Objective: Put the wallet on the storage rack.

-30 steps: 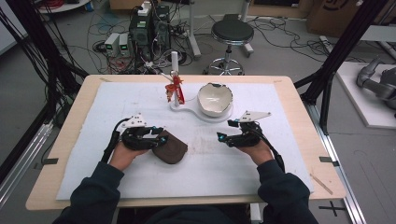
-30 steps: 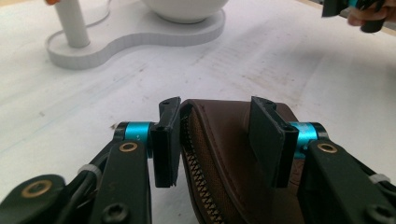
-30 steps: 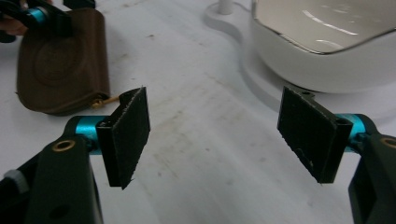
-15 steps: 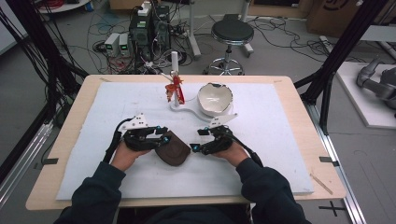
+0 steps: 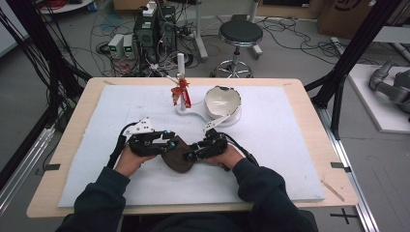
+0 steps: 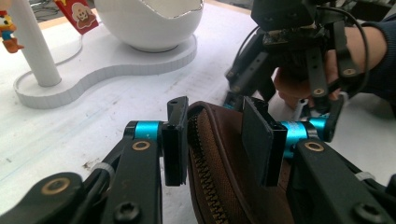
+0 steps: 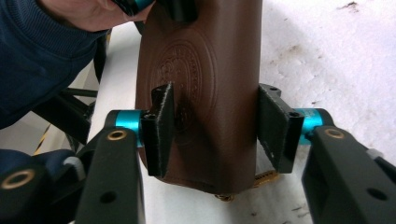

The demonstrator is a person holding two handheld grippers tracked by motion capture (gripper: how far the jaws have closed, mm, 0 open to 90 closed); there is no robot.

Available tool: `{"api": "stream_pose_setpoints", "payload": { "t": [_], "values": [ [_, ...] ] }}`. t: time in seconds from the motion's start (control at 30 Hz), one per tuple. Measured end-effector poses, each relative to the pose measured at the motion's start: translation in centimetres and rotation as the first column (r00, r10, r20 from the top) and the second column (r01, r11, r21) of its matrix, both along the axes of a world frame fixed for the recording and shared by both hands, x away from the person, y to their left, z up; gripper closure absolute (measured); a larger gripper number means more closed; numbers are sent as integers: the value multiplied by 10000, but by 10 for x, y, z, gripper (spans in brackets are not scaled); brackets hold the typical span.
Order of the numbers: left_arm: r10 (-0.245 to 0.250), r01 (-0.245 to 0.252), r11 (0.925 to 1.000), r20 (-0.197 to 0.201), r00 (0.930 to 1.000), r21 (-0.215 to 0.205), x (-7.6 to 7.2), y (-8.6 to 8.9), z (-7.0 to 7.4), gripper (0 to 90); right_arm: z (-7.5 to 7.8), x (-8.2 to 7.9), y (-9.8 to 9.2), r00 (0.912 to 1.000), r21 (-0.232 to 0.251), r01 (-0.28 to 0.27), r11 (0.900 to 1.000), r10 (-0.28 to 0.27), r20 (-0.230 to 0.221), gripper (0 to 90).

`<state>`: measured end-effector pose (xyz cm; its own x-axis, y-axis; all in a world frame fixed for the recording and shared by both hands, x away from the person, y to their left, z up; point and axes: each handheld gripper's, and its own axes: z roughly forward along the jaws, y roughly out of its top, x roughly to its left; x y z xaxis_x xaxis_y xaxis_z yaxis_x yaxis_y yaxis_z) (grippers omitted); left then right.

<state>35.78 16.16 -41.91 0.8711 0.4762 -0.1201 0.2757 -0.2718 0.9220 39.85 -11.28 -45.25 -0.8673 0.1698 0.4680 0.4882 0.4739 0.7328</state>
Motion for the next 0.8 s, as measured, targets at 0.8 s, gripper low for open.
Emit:
{"api": "stream_pose_setpoints", "payload": {
  "t": [0.8],
  "values": [
    [3658,-3679,9230,-395,9298,-1131,12,73,2,301,69,4,-78,9262,1109,2767,9545,-2957,2340,671]
  ]
}}
